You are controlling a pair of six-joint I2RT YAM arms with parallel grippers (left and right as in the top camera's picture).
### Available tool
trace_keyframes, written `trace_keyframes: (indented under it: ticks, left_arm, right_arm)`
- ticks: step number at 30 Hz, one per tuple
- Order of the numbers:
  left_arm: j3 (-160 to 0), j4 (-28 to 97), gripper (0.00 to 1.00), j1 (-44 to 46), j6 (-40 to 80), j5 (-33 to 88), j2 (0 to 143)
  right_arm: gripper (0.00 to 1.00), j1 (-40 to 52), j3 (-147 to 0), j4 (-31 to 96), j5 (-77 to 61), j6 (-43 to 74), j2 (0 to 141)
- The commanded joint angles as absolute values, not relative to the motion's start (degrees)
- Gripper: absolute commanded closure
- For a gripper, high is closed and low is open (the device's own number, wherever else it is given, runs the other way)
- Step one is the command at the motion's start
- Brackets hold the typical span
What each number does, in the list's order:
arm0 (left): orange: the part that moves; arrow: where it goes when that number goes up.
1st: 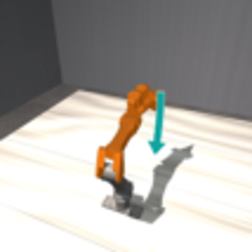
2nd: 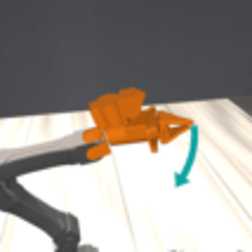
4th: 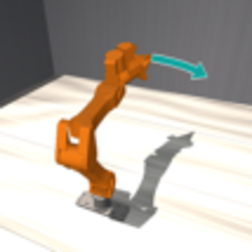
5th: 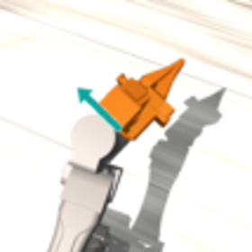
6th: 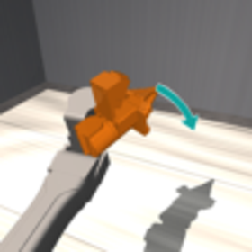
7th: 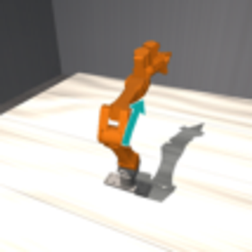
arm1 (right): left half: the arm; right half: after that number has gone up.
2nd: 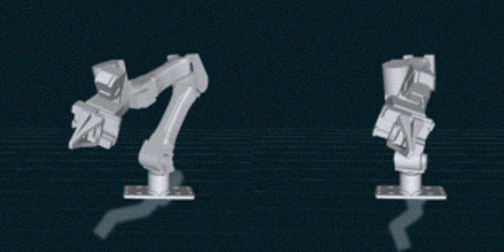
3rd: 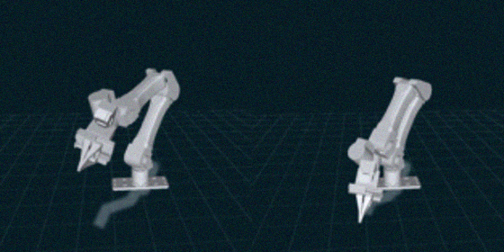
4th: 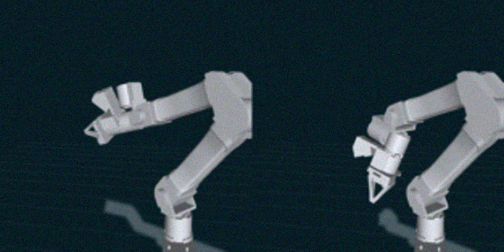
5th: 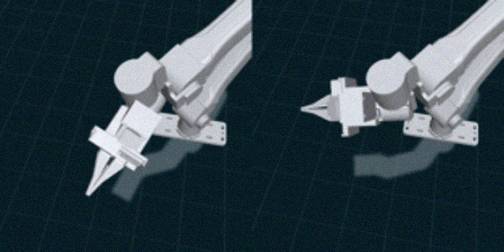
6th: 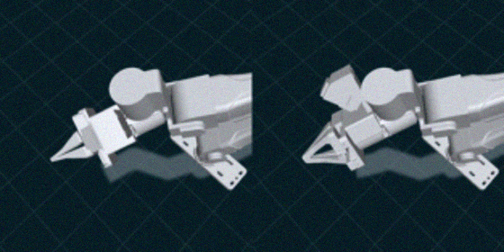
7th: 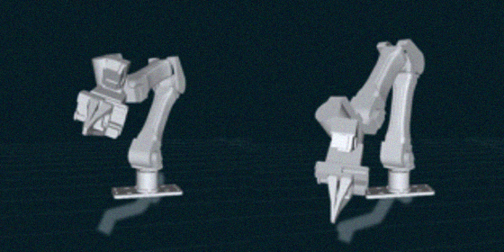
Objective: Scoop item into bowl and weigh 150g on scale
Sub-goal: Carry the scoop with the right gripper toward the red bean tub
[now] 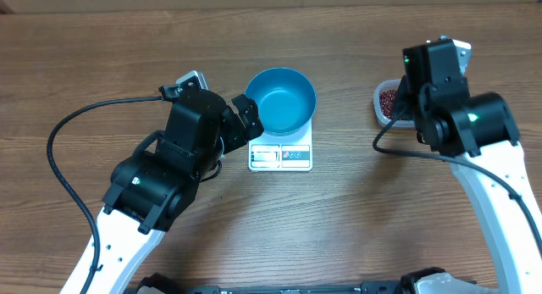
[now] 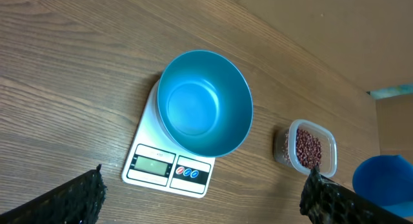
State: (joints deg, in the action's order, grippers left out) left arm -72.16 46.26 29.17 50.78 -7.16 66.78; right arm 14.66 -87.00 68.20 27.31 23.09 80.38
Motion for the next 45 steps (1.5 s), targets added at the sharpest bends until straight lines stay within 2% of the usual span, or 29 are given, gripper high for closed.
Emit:
trace_keyframes:
  ticks: [1,7,19,45]
  left_arm:
    - [-73.23,46.30,0.01,29.23,49.69,-8.10,66.37]
    - [-73.23,46.33,0.01,29.23,49.69,-8.10,66.37]
    - [-73.23,46.33,0.01,29.23,49.69,-8.10,66.37]
    - [-73.23,46.33,0.00,29.23,49.69,-8.10,66.37]
  right_arm:
    - [0.96,14.37,-89.38,68.69,35.59,21.26,81.43]
    - [0.96,12.82,-89.38,68.75,42.22,20.67,82.00]
    - [0.96,5.15,-89.38,64.75,42.39,17.43,82.21]
    - [0.96,4.75,-89.34,63.16,41.04,16.14,90.78]
